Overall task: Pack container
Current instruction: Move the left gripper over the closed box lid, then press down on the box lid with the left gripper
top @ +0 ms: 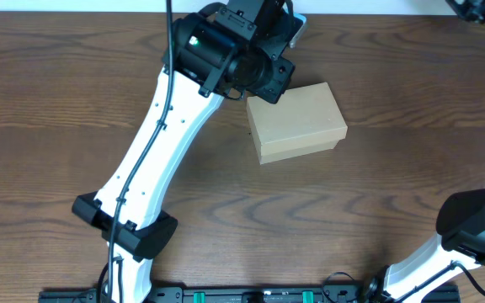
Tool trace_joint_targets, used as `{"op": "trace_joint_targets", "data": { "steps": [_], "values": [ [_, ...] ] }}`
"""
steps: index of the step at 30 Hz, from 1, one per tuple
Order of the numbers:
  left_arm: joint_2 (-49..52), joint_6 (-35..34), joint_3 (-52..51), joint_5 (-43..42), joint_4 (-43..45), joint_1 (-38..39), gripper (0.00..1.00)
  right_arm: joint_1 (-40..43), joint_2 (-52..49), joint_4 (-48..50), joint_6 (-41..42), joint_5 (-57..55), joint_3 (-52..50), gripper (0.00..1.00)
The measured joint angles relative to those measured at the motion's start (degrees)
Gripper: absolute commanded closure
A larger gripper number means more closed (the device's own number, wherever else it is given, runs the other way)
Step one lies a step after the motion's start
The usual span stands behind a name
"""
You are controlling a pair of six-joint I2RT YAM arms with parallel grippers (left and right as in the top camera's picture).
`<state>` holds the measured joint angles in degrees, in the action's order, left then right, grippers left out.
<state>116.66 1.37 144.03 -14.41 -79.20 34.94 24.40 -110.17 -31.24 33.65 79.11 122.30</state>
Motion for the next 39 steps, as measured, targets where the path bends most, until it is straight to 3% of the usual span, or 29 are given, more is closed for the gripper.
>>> {"op": "trace_joint_targets", "data": {
  "steps": [17, 39],
  "values": [
    [14.08, 0.63, -2.19, -3.72, -3.04, 0.07, 0.94, 2.91, 0.02, 0.17, 0.00, 0.39, 0.00, 0.01],
    [16.26, 1.95, -2.62, -9.38, -1.27, 2.25, 0.94, 2.91, 0.11, 0.59, 0.00, 0.44, 0.00, 0.01]
  ]
}}
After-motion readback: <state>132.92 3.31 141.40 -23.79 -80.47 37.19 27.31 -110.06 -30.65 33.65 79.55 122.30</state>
